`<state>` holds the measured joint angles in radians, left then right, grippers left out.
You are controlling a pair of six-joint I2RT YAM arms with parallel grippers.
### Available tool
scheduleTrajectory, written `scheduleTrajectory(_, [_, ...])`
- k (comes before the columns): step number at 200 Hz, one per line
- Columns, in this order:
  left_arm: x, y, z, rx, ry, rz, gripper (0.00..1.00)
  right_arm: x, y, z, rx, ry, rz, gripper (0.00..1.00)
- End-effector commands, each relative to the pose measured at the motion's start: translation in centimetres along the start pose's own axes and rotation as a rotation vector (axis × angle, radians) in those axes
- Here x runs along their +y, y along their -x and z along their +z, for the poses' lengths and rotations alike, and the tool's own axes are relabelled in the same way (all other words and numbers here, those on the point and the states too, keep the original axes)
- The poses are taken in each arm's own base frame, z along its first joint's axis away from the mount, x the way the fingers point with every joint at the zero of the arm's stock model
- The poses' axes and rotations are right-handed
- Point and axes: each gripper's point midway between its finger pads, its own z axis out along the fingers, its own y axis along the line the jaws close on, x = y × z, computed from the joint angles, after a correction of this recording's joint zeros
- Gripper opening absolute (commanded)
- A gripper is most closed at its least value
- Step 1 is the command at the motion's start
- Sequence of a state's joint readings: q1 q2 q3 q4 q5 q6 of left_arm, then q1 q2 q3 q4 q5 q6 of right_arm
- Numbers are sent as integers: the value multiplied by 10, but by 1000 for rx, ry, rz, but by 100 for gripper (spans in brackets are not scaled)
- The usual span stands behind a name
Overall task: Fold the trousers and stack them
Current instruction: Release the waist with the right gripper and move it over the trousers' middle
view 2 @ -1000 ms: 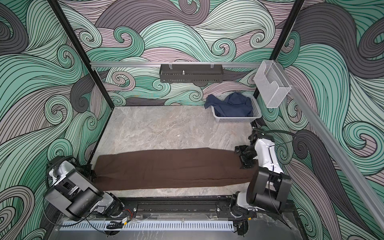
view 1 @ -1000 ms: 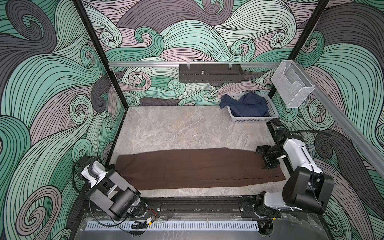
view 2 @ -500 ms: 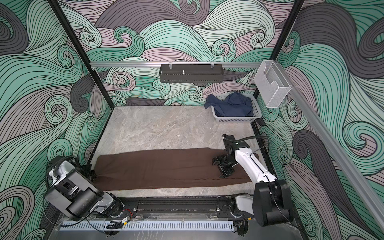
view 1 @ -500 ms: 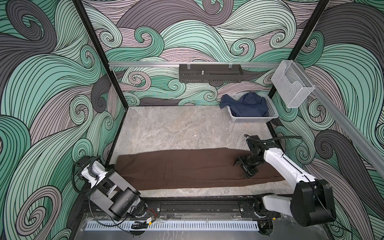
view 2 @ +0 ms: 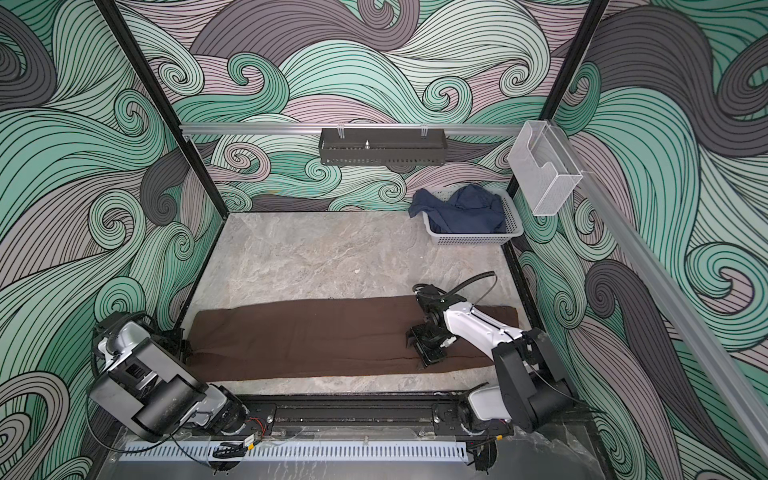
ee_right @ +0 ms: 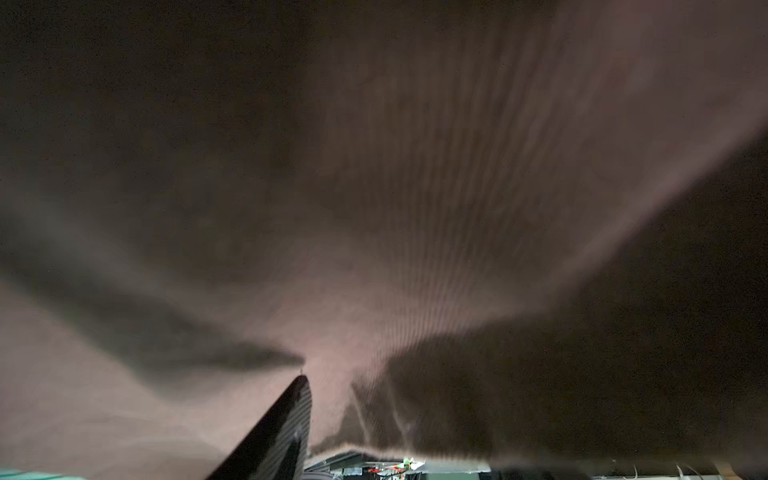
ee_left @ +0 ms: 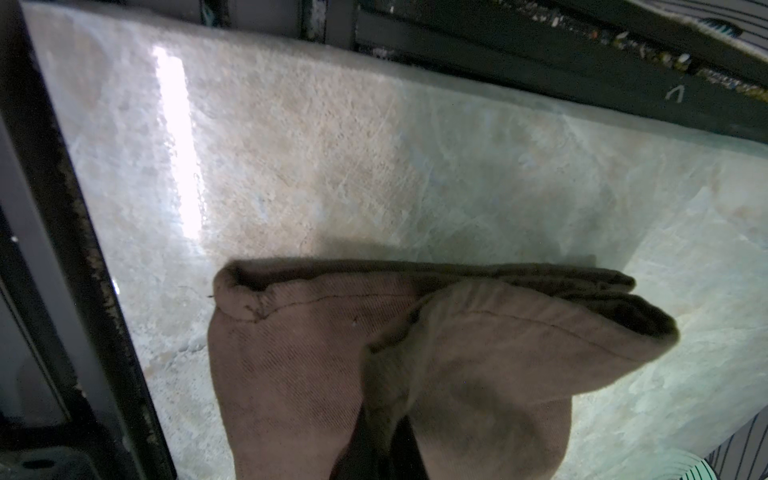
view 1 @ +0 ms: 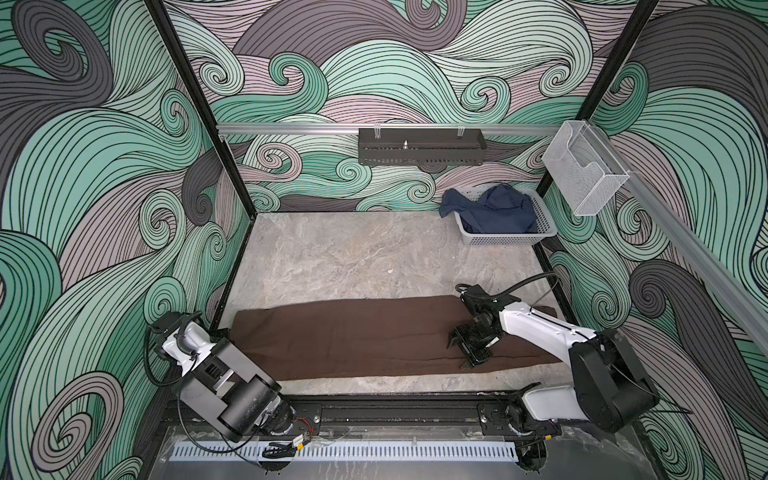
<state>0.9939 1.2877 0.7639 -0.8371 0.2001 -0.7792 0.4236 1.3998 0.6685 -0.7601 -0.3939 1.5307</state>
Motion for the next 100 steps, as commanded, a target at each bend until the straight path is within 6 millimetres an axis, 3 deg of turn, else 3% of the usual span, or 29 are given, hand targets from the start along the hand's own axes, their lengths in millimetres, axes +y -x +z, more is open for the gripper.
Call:
scheduleTrajectory(1, [-3,3,-4,-3,-11,-20,0,-1,3,4,-14,-2,30,64])
scheduleTrajectory(25, [-5,3,-4,-1,-16,-20,0,-4,7,7,-27,-8,39,51])
scheduleTrajectory(46, [-7,4,-5,1,-24,-18,0,-1,7,4,-32,10,37,16])
scheduleTrajectory(60, [-12,5,-8,0,-40,-11,0,3,6,-6,-50,38,25,2])
scheduleTrajectory(100, [-43,7,-31,5,-125,1,0,14,-1,-39,-47,140,25,0])
